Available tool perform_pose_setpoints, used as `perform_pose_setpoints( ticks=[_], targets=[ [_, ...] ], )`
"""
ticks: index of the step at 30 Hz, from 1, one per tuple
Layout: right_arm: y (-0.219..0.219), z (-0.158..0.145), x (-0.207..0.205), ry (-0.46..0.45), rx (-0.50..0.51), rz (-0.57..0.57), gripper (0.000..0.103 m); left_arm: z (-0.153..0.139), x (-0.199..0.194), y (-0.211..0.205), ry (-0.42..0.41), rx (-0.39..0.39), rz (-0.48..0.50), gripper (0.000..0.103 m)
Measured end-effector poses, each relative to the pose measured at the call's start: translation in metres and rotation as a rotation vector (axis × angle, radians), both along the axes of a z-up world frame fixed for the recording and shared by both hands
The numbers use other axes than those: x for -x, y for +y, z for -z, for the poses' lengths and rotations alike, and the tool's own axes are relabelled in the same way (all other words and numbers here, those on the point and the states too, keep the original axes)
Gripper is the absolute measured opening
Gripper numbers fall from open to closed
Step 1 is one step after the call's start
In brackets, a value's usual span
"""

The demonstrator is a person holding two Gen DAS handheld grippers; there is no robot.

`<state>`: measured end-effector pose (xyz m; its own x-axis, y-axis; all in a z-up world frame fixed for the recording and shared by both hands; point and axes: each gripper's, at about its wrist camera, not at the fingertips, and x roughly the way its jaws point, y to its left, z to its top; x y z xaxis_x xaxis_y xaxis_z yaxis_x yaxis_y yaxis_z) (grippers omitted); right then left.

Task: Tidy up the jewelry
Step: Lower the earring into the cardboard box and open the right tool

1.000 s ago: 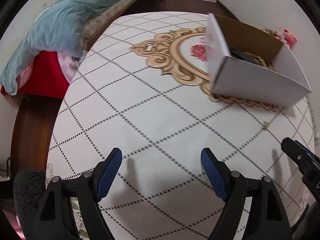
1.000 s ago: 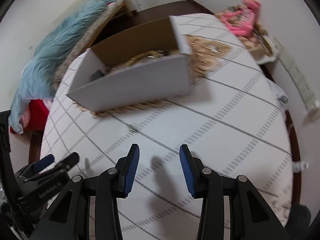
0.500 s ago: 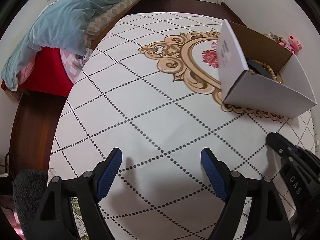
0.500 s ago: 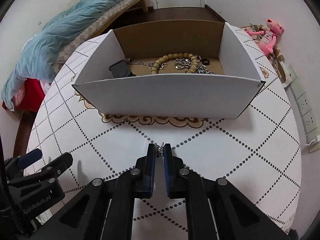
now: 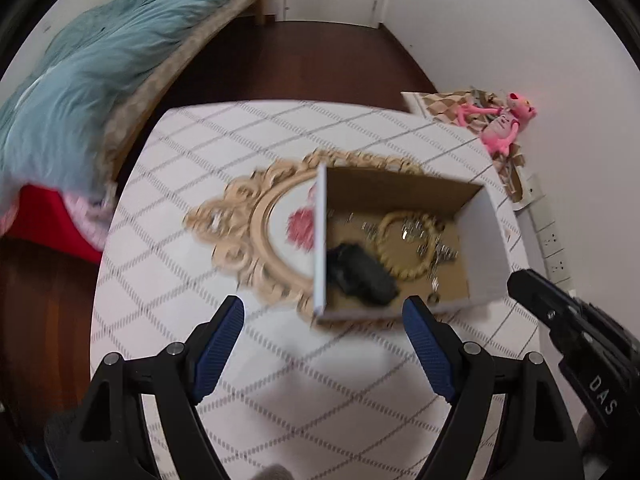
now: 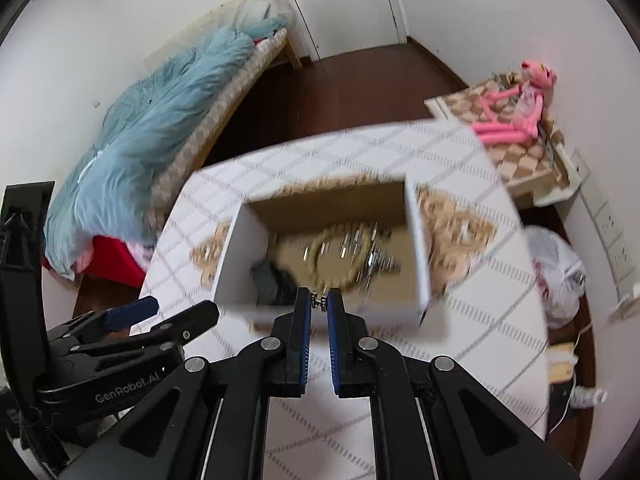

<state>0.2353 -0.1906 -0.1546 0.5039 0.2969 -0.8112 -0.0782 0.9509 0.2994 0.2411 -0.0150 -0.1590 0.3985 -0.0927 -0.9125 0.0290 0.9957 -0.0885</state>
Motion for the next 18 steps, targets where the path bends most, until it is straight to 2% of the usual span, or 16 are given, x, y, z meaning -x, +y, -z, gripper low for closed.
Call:
perform_pose_setpoints(
  ticks=[2,5,8,9,12,13,14,15,16,18],
  targets=[
    [-0.004,-0.002,-0.018,0.004,0.007,0.0,0.008,-0.001,-0.018,-0.004,-0.002,-0.044,0.007,0.081],
    [-0.008,0.004,-0.044,0.063,-0.006,-0.023,0.008,0.004,-0.037,-0.004,0.016,-0.077,0.01,0.082],
    [-0.006,0.015,-0.064,0.138,-0.004,-0.059,0.008,0.013,-0.05,-0.003,0.061,-0.106,0.007,0.088],
    [-0.005,0.019,-0.068,0.162,0.001,-0.063,0.009,0.014,-0.052,-0.003,0.07,-0.11,0.004,0.093],
    [-0.005,0.03,-0.076,0.217,0.018,-0.064,0.01,0.017,-0.057,-0.001,0.077,-0.119,-0.001,0.099],
    [-0.006,0.031,-0.076,0.224,0.022,-0.061,0.013,0.017,-0.057,-0.001,0.071,-0.127,-0.002,0.099],
    [-0.008,0.031,-0.077,0.227,0.035,-0.053,0.029,0.016,-0.056,-0.001,0.071,-0.129,-0.003,0.099],
    [-0.008,0.031,-0.076,0.227,0.039,-0.05,0.051,0.016,-0.057,-0.001,0.073,-0.128,-0.006,0.099],
    [-0.009,0.03,-0.075,0.225,0.039,-0.049,0.059,0.016,-0.056,-0.001,0.073,-0.126,-0.008,0.099],
    [-0.01,0.027,-0.072,0.213,0.069,-0.04,0.062,0.015,-0.055,-0.002,0.066,-0.133,-0.01,0.099]
  ],
)
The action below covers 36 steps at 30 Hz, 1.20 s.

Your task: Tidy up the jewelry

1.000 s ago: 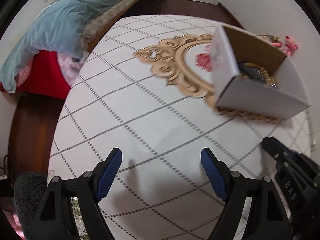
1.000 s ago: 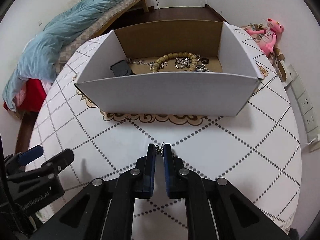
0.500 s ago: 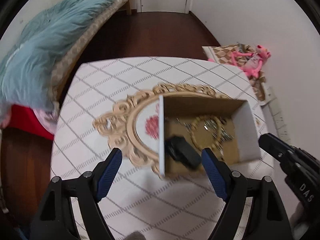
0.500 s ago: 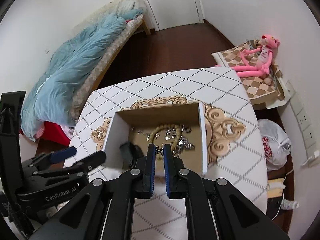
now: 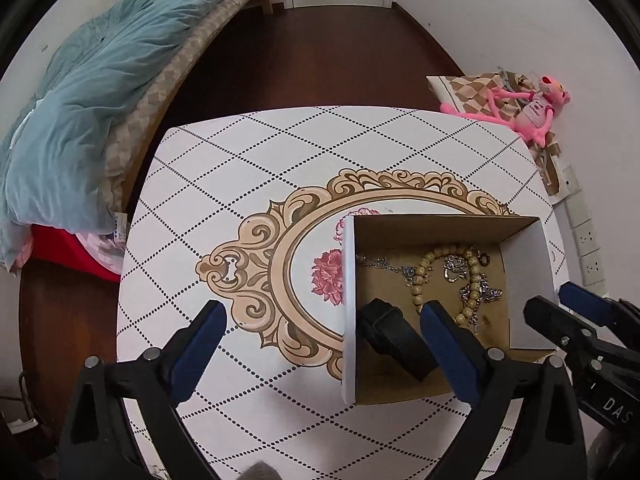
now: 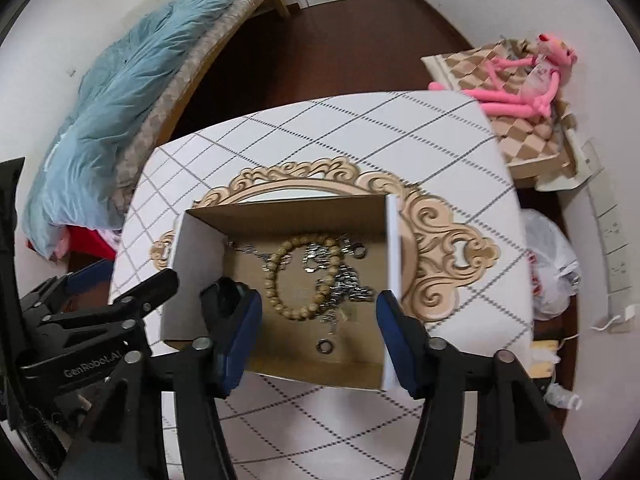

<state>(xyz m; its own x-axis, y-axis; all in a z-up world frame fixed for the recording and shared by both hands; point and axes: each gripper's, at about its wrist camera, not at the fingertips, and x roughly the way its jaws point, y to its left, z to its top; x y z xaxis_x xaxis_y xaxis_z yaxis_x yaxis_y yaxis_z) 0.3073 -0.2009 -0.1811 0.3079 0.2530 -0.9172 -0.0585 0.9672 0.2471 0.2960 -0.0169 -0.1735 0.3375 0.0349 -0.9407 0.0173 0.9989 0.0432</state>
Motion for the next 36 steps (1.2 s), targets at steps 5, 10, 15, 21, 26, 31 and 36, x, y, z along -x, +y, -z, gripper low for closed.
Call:
perform_pose_setpoints(
  ticks=[5,10,15,21,26,31,36],
  targets=[
    [-0.006,-0.007,0.005,-0.011,0.108,0.035,0.065,-0.004,0.005,-0.002,-0.008,-0.016,-0.006,0.099],
    [-0.016,-0.005,0.017,-0.001,0.195,0.072,0.095,-0.009,0.019,-0.003,-0.023,-0.033,-0.009,0.099],
    [-0.022,-0.007,0.029,0.001,0.235,0.096,0.099,-0.016,0.031,-0.004,-0.028,-0.031,-0.021,0.099],
    [-0.024,-0.039,0.051,-0.055,0.265,0.12,0.1,-0.048,0.051,-0.006,-0.085,-0.011,-0.032,0.099],
    [-0.022,-0.084,0.079,-0.147,0.285,0.131,0.1,-0.09,0.079,-0.008,-0.161,-0.002,-0.031,0.099],
    [-0.019,-0.126,0.109,-0.216,0.283,0.139,0.1,-0.135,0.113,-0.011,-0.258,-0.001,-0.019,0.099],
    [-0.019,-0.169,0.148,-0.294,0.284,0.154,0.102,-0.171,0.145,-0.007,-0.323,0.021,-0.02,0.099]
  ],
)
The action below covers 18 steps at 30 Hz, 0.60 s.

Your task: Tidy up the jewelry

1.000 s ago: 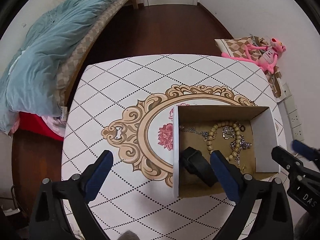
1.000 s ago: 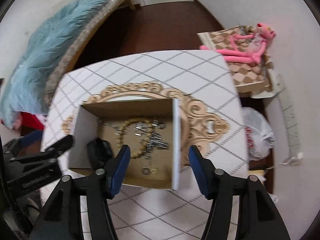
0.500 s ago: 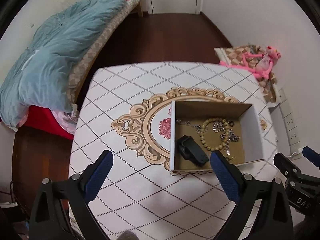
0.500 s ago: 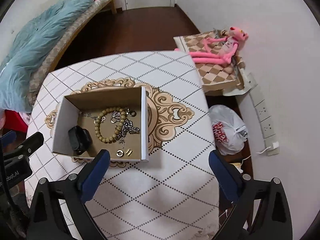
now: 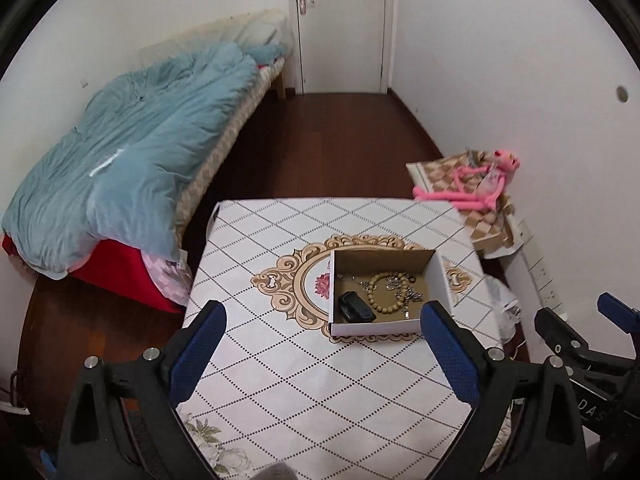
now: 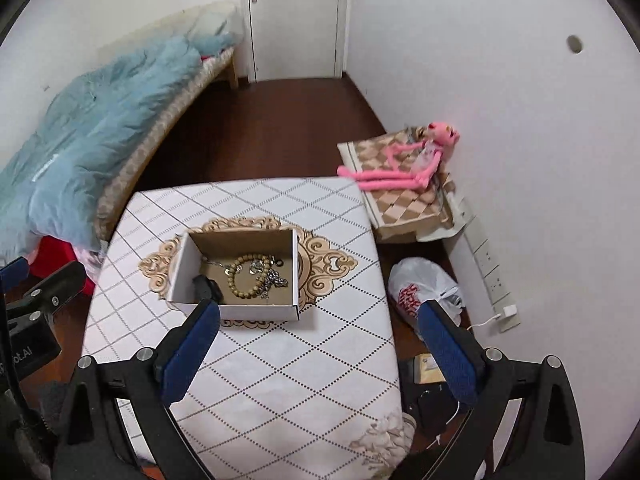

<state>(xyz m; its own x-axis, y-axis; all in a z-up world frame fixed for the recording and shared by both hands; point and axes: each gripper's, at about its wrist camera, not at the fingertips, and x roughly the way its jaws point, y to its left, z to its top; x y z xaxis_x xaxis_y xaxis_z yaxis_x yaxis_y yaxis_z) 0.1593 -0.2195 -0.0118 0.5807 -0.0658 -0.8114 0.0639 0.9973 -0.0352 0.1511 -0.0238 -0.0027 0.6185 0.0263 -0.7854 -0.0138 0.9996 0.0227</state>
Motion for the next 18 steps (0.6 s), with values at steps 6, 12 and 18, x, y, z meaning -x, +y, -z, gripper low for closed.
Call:
perform_pose_setpoints(
  ticks=[6,12,18],
  targets=[
    [0.005,-0.044,0.039,-0.086,0.019,0.002,0.103,-0.028,0.033,0.002,-0.055,-0.007,-0.006,0.099],
    [0.006,-0.077,0.072,-0.154,0.033,0.0,0.103,-0.046,0.057,0.004,-0.085,0.013,-0.01,0.099],
    [0.003,-0.087,0.088,-0.167,0.036,-0.004,0.103,-0.048,0.072,0.001,-0.073,0.024,0.003,0.099]
  ],
)
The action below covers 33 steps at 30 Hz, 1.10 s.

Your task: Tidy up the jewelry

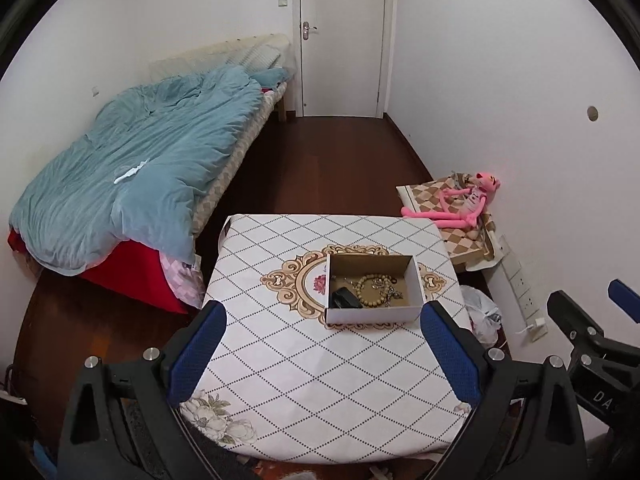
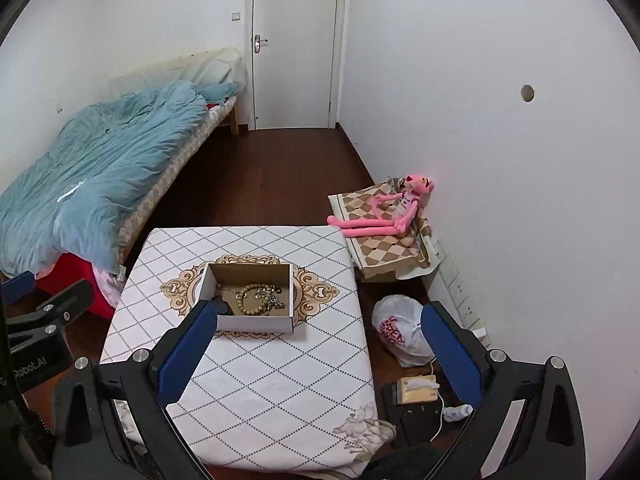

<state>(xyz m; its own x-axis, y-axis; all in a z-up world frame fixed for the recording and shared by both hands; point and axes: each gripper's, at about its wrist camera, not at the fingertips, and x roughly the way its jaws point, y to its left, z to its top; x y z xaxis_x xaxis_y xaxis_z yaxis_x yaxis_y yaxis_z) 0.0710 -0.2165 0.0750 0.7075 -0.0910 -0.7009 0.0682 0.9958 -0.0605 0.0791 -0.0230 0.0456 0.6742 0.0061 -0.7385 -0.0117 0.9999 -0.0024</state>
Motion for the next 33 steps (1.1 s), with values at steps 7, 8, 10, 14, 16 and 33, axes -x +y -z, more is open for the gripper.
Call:
perform_pose_setpoints(
  ticks=[7,8,10,14,16,33],
  targets=[
    [0.0,0.002,0.007,0.02,-0.011,-0.017,0.103,0.003,0.004,-0.001,0.012,-0.004,-0.006,0.099],
    [0.001,0.004,0.006,0.022,-0.009,-0.017,0.103,0.003,0.004,-0.001,0.013,-0.006,-0.008,0.099],
    [0.001,0.005,0.004,0.027,-0.013,-0.018,0.103,0.004,0.004,-0.001,0.015,-0.008,-0.005,0.099],
    [0.0,0.007,-0.006,0.029,-0.014,-0.008,0.103,0.008,-0.003,-0.003,0.023,-0.022,0.003,0.099],
    [0.0,0.01,-0.015,0.036,-0.01,0.002,0.103,0.011,-0.009,-0.003,0.021,-0.028,-0.002,0.099],
    [0.004,0.057,-0.08,0.136,0.015,0.021,0.103,0.045,-0.064,-0.001,0.117,-0.035,-0.035,0.099]
  ],
)
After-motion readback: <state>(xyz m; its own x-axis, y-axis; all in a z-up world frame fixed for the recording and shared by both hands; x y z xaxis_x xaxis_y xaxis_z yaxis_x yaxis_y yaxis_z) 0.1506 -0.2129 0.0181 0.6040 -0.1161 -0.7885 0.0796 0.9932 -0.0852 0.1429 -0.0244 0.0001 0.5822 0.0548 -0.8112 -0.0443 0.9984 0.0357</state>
